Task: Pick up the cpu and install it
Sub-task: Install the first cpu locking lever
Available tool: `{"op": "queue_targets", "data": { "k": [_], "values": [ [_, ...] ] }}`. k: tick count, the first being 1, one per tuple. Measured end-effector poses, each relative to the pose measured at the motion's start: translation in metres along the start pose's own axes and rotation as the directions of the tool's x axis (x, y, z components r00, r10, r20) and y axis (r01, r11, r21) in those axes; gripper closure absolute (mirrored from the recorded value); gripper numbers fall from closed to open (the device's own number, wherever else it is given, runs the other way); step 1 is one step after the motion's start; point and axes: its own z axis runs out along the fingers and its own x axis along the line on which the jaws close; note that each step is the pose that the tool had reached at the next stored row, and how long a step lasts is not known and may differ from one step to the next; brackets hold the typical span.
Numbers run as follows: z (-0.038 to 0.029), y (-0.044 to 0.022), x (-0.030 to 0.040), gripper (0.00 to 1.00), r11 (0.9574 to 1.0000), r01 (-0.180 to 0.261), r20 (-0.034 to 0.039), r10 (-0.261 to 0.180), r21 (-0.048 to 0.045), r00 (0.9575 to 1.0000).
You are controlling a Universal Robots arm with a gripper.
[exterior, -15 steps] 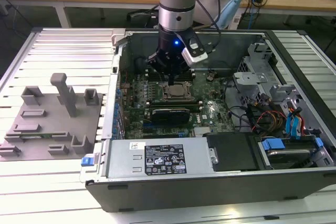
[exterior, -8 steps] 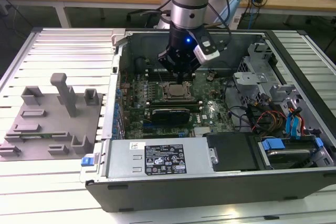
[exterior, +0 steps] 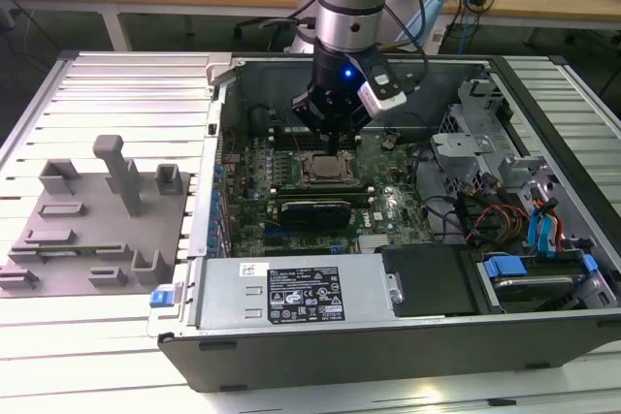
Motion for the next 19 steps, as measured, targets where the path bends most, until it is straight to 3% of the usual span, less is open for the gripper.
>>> {"op": "queue_targets", "data": {
  "k": [5,15,19],
  "values": [
    [-0.0003,0.0000,0.0027,0.89,1.0000,0.000,0.0000,0.000,-0.0004,1.0000],
    [-0.0002,0.0004,0.0218,0.89,1.0000,0.000,0.0007,0.000,-0.0020,1.0000],
    [-0.0002,0.0004,0.0222,0.89,1.0000,0.000,0.0008,0.000,-0.0019,1.0000]
  ]
}}
